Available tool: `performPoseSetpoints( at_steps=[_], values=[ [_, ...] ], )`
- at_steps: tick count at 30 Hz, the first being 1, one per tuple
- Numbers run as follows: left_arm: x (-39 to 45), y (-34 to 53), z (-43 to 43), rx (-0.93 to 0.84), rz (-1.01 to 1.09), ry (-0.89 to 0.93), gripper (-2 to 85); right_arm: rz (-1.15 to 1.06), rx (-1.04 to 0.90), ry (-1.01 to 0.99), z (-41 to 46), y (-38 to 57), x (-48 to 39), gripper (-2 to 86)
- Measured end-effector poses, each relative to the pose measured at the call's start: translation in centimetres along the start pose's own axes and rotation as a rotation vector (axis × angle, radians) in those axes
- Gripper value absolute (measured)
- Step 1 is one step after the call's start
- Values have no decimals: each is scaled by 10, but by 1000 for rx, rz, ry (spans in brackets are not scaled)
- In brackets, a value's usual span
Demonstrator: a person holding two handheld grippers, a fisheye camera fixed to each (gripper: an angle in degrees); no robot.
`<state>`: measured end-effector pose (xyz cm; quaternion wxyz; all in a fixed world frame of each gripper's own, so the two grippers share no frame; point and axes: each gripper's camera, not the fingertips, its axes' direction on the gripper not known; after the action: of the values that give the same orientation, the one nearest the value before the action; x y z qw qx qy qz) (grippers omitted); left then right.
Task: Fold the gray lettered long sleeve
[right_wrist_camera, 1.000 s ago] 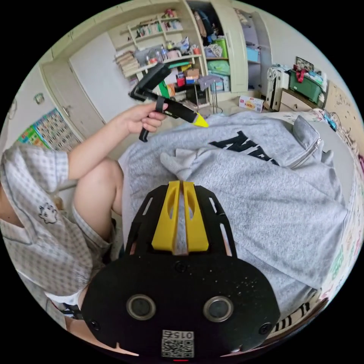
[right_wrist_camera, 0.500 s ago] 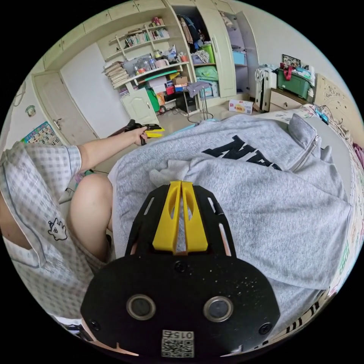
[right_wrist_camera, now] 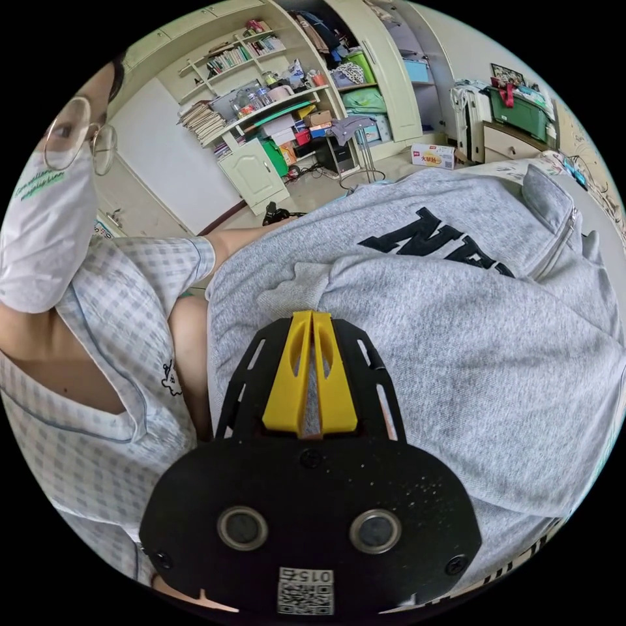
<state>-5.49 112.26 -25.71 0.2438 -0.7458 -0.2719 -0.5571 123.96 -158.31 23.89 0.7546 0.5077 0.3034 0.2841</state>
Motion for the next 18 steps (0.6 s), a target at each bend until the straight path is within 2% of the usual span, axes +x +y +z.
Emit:
performPoseSetpoints(
  at_steps=[2,6,9,12,14,15,17,18],
  values=[
    [-1,11,4,18,54,37,9,0,-1,0,-4,-7,1,-10],
    [17,39,-21,98,181,-17,-2,-18,-2,41,-13,-25,-6,-10],
    [57,78,-63,203,335,29,-4,-40,-3,88,-19,-38,-14,-10],
    [125,148,-118,318,584,110,-4,-51,-2,112,-26,-51,-18,-10],
    [185,234,-163,383,829,192,-3,-51,1,115,-32,-59,-17,-10],
    [199,261,-173,395,894,216,-3,-49,16,128,-39,-63,-17,-10],
    [240,379,-205,402,1158,316,-1,1,76,169,-57,-65,-15,-10],
    [246,410,-209,391,1215,346,0,40,115,179,-76,-65,-12,-10]
  ],
)
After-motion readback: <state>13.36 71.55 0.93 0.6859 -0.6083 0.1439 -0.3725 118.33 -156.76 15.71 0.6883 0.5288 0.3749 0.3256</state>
